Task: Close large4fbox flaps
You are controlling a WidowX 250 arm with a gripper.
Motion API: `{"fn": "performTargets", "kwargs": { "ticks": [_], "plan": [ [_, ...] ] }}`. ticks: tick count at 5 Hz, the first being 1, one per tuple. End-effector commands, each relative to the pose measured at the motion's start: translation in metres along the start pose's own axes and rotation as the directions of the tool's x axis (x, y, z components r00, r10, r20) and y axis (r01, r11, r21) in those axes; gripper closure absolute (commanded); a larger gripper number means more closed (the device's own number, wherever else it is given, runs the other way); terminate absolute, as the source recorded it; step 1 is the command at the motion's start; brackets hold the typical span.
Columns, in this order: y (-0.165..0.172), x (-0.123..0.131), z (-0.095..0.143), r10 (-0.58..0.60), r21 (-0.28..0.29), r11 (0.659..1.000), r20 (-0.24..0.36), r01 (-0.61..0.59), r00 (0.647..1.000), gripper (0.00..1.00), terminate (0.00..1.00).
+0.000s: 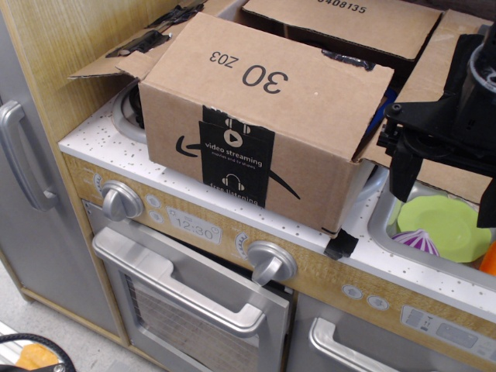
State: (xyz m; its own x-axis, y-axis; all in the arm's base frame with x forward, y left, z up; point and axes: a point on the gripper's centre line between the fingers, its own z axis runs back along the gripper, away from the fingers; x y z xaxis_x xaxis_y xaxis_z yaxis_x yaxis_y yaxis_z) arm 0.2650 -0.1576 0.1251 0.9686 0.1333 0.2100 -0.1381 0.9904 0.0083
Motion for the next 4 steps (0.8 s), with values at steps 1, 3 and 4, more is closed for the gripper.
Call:
{"fn": "performTargets", "kwargs": {
  "ticks": [1,3,4],
  "plan": [
    [0.0,0.0,0.0,0.0,0.0,1.0,0.0,0.0,1.0,0.0,0.0],
    [-0.027,-0.006,-0.036,-0.062,-0.084,0.994,0.008,0.062,0.998,0.0,0.0],
    [-0.037,-0.001,-0.05,-0.063,-0.167,0.983,0.053,0.071,0.997,0.0,0.0]
  ]
}}
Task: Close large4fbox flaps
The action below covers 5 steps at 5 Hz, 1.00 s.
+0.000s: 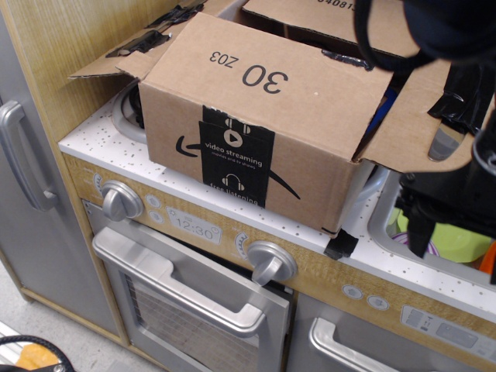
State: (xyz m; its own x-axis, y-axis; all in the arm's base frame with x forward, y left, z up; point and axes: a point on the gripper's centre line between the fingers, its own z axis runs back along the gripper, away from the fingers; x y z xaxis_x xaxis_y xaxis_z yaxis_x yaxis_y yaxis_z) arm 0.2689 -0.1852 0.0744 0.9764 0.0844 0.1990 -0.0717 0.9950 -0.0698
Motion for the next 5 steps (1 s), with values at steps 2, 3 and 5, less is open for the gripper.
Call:
{"fn": "performTargets", "kwargs": {
  "ticks": [2,3,5],
  "plan": [
    [-0.017,0.032,0.005,-0.154,-0.062,0.984,0.15,0.164,0.977,0.0,0.0],
    [-0.021,0.042,0.025,-0.199,0.001,0.98,0.155,0.201,0.968,0.0,0.0],
    [-0.01,0.056,0.061,-0.263,0.138,0.96,0.141,0.244,0.955,0.0,0.0]
  ]
}}
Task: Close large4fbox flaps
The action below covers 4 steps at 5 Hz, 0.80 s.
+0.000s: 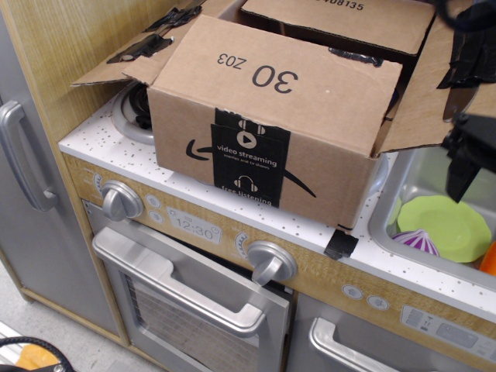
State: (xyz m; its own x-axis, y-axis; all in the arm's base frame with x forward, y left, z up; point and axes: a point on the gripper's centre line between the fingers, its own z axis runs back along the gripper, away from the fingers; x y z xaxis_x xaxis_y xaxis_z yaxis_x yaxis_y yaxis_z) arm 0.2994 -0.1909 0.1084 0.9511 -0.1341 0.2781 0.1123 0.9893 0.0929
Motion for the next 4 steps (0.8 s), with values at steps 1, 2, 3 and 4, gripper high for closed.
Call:
{"fn": "performTargets", "kwargs": {
  "ticks": [1,2,3,4],
  "plan": [
    [0.018,0.025,0.036,-0.053,0.06,0.997,0.066,0.049,0.996,0.0,0.0],
    [0.037,0.029,0.038,-0.077,0.113,0.991,0.076,0.069,0.994,0.0,0.0],
    [0.052,0.035,0.041,-0.096,0.173,0.982,0.075,0.082,0.993,0.0,0.0],
    [0.069,0.034,0.047,-0.113,0.242,0.966,0.093,0.087,0.989,0.0,0.0]
  ]
}}
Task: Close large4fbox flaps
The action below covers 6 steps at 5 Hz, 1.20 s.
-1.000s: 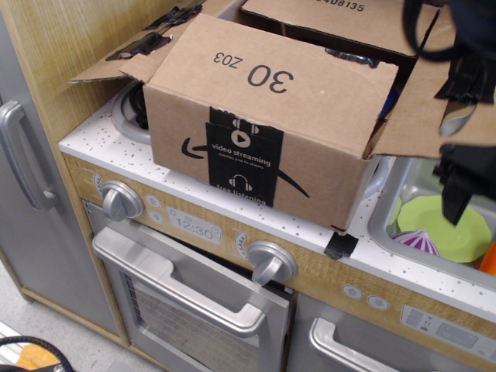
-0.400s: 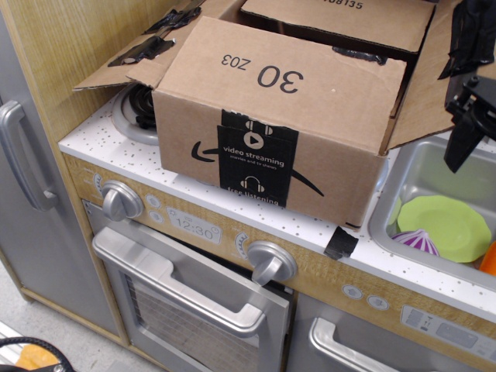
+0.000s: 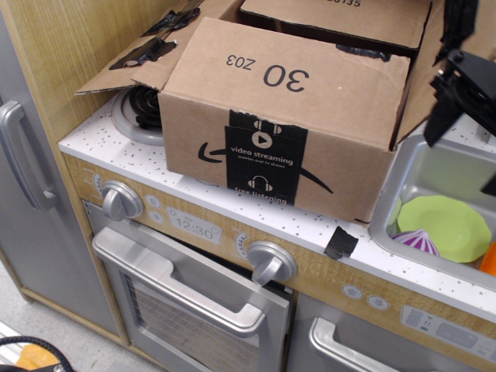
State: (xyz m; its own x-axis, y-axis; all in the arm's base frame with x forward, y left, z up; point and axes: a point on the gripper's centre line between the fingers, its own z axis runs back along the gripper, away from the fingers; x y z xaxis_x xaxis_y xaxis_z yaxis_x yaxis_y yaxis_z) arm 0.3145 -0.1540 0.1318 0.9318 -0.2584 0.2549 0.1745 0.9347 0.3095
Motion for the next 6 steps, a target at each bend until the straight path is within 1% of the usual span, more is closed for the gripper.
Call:
{"fn": "performTargets", "kwargs": {
  "ticks": [1,2,3,4,5,6],
  "plan": [
    [0.053,0.006,0.025,0.056,0.088,0.994,0.096,-0.065,0.994,0.0,0.0],
    [0.065,-0.005,0.014,0.067,0.087,0.993,0.115,-0.078,0.991,0.0,0.0],
    [0.071,-0.012,-0.007,0.09,0.035,0.995,0.097,-0.094,0.991,0.0,0.0],
    [0.077,-0.012,-0.021,0.092,0.02,0.995,0.093,-0.095,0.991,0.0,0.0],
    [0.092,-0.006,-0.036,0.066,-0.015,0.998,0.092,-0.065,0.994,0.0,0.0],
    [0.096,-0.009,-0.056,0.099,-0.098,0.991,0.079,-0.091,0.992,0.0,0.0]
  ]
}}
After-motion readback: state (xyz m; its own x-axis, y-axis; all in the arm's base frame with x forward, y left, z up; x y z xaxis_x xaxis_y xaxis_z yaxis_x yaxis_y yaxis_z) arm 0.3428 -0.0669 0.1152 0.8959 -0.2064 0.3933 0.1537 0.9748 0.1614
